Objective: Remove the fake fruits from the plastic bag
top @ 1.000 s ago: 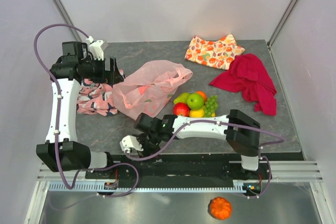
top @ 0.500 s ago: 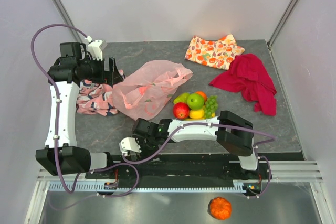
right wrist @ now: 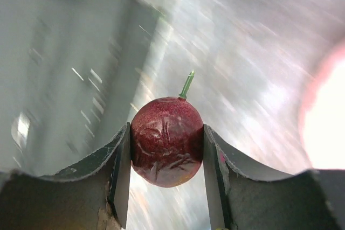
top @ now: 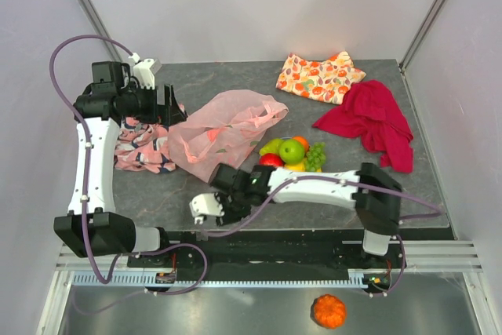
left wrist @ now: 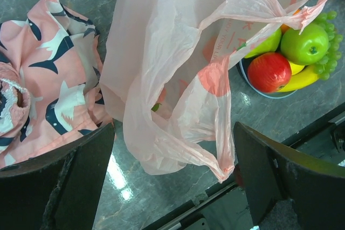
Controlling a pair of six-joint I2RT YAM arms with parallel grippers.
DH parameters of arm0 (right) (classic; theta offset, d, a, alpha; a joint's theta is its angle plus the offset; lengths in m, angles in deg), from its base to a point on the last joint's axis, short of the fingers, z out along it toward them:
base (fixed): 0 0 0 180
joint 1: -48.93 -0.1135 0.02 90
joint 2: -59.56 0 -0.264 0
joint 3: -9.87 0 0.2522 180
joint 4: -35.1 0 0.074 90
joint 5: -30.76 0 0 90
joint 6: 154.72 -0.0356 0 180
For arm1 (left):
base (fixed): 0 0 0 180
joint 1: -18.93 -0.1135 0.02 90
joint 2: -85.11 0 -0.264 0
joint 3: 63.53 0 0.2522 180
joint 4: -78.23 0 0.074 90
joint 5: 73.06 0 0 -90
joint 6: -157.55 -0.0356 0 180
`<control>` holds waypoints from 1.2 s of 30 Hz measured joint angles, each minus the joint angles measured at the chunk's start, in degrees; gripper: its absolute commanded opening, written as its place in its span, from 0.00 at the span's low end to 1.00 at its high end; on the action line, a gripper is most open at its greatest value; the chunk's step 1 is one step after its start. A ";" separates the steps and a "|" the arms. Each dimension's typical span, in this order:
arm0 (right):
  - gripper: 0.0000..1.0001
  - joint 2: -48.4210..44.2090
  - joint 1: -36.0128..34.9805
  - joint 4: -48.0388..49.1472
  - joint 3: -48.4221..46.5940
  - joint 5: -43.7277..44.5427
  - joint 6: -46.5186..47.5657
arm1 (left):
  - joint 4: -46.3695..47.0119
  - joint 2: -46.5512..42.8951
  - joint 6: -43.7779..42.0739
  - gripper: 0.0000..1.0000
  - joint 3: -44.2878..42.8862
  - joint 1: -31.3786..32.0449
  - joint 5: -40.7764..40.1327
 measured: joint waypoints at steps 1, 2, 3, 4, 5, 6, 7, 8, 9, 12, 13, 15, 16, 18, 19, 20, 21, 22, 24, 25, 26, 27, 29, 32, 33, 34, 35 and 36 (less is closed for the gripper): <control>0.26 -2.05 1.16 -1.31 0.13 1.25 1.11 | 0.00 0.13 0.00 0.98 -0.07 0.00 0.07; 0.26 -4.55 2.58 -2.54 0.35 2.71 2.47 | 0.00 0.39 0.04 0.98 -0.09 0.00 0.33; 0.27 -7.41 4.04 -3.39 0.96 4.31 3.82 | 0.00 0.52 0.17 0.98 -0.09 0.00 0.61; 0.27 -10.38 5.35 -4.13 1.73 5.70 5.07 | 0.00 0.70 0.22 0.98 -0.09 0.00 0.90; 0.27 -13.27 6.80 -4.85 2.56 7.08 6.29 | 0.00 0.85 0.26 0.98 -0.17 0.00 1.05; 0.27 -16.00 8.11 -5.42 3.61 8.37 7.56 | 0.04 1.07 0.33 0.98 -0.22 0.00 1.20; 0.27 -18.49 9.18 -6.10 4.76 9.84 8.74 | 0.00 1.29 0.33 0.98 -0.24 0.00 1.27; 0.27 -20.59 10.12 -6.82 5.88 10.91 9.86 | 0.00 1.57 0.35 0.98 -0.33 0.00 1.36; 0.27 -22.82 10.82 -7.50 7.72 12.33 11.45 | 0.00 1.92 0.35 0.98 -0.55 0.00 1.36; 0.27 -24.59 13.14 -8.92 10.91 14.25 13.90 | 0.00 3.04 0.35 0.98 -1.14 0.00 1.38; 0.27 -24.68 14.01 -9.46 12.04 14.69 14.73 | 0.00 3.37 0.35 0.98 -1.33 0.00 1.38; 0.28 -24.65 15.56 -10.10 13.90 15.52 16.02 | 0.00 3.89 0.35 0.98 -1.84 0.00 1.38; 0.29 -24.65 16.39 -10.47 14.69 16.00 16.63 | 0.00 4.13 0.35 0.98 -2.08 0.00 1.38; 0.31 -24.65 17.66 -10.54 16.00 16.70 17.68 | -0.02 4.50 0.35 0.98 -2.45 0.00 1.38; 0.34 -24.65 18.01 -10.49 16.55 16.94 18.14 | 0.00 4.63 0.35 0.98 -2.56 0.00 1.38; 0.36 -24.68 18.23 -10.32 17.14 17.14 18.53 | 0.00 4.70 0.35 0.98 -2.58 0.00 1.36; 0.38 -24.68 18.47 -10.19 17.68 17.31 18.95 | -0.02 4.74 0.35 0.98 -2.58 0.00 1.36; 0.40 -24.68 18.62 -9.99 18.25 17.46 19.37 | -0.02 4.76 0.35 0.97 -2.58 0.00 1.36; 0.47 -24.68 18.88 -9.44 19.15 17.62 20.00 | -0.02 4.79 0.35 0.98 -2.58 0.00 1.36; 0.49 -24.68 18.91 -9.20 19.43 17.62 20.26 | -0.02 4.79 0.35 0.98 -2.58 0.00 1.38; 0.53 -24.68 18.93 -8.98 19.69 17.64 20.46 | -0.02 4.79 0.35 0.98 -2.58 0.00 1.36; 0.54 -24.68 18.97 -8.76 19.91 17.64 20.72 | -0.02 4.79 0.35 0.98 -2.58 0.00 1.38; 0.58 -24.68 18.97 -8.37 20.17 17.64 21.11 | -0.02 4.79 0.35 0.98 -2.58 0.00 1.38; 0.63 -24.76 18.97 -7.82 20.46 17.73 21.62 | -0.02 4.79 0.35 0.98 -2.58 0.00 1.38; 0.65 -24.85 18.97 -7.69 20.50 17.79 21.92 | -0.02 4.79 0.35 0.98 -2.58 0.00 1.38; 0.66 -24.92 18.97 -7.61 20.52 17.81 21.97 | -0.02 4.79 0.35 0.98 -2.58 0.00 1.38; 0.68 -25.00 18.97 -7.50 20.52 17.86 22.18 | -0.02 4.79 0.35 0.98 -2.58 0.00 1.38; 0.69 -25.11 18.97 -7.37 20.52 17.90 22.38 | -0.02 4.79 0.35 0.98 -2.58 0.00 1.38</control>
